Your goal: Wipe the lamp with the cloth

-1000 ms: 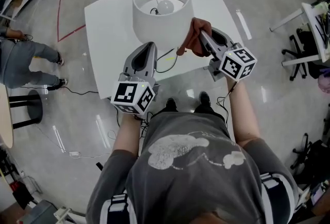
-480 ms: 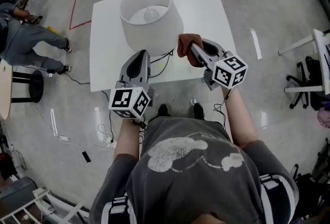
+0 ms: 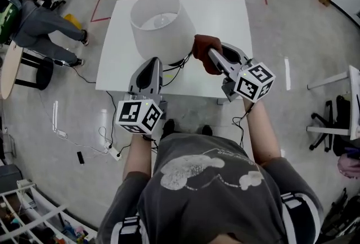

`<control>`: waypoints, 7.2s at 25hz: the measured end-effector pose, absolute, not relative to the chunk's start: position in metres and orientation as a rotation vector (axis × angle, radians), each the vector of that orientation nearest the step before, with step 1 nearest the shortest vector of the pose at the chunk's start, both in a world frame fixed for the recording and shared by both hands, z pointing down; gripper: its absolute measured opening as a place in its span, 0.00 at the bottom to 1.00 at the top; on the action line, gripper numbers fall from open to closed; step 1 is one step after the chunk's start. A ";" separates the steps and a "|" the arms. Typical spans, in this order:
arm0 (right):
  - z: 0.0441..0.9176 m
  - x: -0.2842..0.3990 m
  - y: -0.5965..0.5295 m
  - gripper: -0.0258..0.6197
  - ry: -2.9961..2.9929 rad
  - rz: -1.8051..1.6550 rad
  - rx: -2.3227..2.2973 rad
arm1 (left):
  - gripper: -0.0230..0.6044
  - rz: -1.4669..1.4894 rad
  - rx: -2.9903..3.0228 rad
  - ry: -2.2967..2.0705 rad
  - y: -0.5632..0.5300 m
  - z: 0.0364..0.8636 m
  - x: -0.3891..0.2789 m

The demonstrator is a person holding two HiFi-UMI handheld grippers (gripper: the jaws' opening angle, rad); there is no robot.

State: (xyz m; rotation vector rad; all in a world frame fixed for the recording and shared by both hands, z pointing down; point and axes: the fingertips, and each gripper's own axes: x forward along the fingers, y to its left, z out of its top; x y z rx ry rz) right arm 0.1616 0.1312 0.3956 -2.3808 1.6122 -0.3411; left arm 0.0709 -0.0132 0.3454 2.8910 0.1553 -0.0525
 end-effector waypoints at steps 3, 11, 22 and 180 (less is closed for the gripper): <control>0.371 0.165 0.123 0.17 1.705 -0.273 -2.332 | 0.05 -0.101 2.909 0.108 -0.011 0.330 0.071; 0.319 0.164 0.093 0.17 1.838 -0.124 -2.193 | 0.05 -0.167 2.935 0.056 -0.001 0.310 0.060; 0.336 0.199 0.062 0.17 1.674 -0.233 -2.353 | 0.05 -0.153 2.909 0.132 -0.035 0.313 0.072; 0.437 0.310 0.033 0.17 2.471 -0.778 -1.521 | 0.05 -0.074 2.644 -1.203 0.082 0.368 0.143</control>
